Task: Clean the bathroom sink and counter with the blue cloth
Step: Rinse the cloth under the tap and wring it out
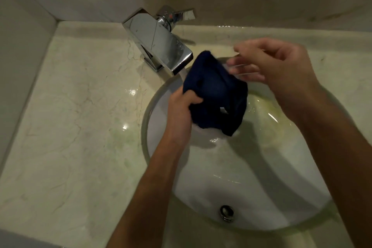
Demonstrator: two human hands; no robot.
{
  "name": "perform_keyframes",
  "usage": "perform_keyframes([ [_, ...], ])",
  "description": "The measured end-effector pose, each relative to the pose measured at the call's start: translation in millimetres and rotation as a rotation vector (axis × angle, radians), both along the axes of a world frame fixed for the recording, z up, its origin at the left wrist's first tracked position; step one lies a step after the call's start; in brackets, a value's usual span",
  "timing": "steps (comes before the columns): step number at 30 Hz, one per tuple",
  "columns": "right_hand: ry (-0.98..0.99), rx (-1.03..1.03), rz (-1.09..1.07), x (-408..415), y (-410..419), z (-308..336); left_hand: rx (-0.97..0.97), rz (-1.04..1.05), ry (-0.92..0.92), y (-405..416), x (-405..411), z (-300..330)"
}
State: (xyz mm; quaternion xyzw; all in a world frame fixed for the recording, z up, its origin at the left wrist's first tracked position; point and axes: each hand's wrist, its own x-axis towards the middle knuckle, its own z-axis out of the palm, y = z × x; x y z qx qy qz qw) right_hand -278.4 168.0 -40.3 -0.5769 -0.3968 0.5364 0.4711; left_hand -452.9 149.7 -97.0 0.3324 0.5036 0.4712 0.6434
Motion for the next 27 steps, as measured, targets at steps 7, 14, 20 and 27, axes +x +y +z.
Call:
perform_keyframes([
  [7, -0.020, -0.395, 0.415, -15.4, -0.6, -50.1, -0.135, -0.078, -0.203, -1.2, -15.1, -5.4],
  [14, -0.333, 0.012, 0.261, -35.0, 8.1, -57.4, -0.006, -0.050, 0.400, 4.6, -35.4, -8.8],
  [20, -0.545, 0.203, -0.045, -33.1, 24.5, -42.7, -0.004, -0.078, 0.436, 15.1, -33.0, -0.5],
  [27, -0.471, 0.229, 0.087, -61.8, 73.6, -9.4, 0.079, -0.075, 0.469, 24.5, -31.9, -6.9],
])
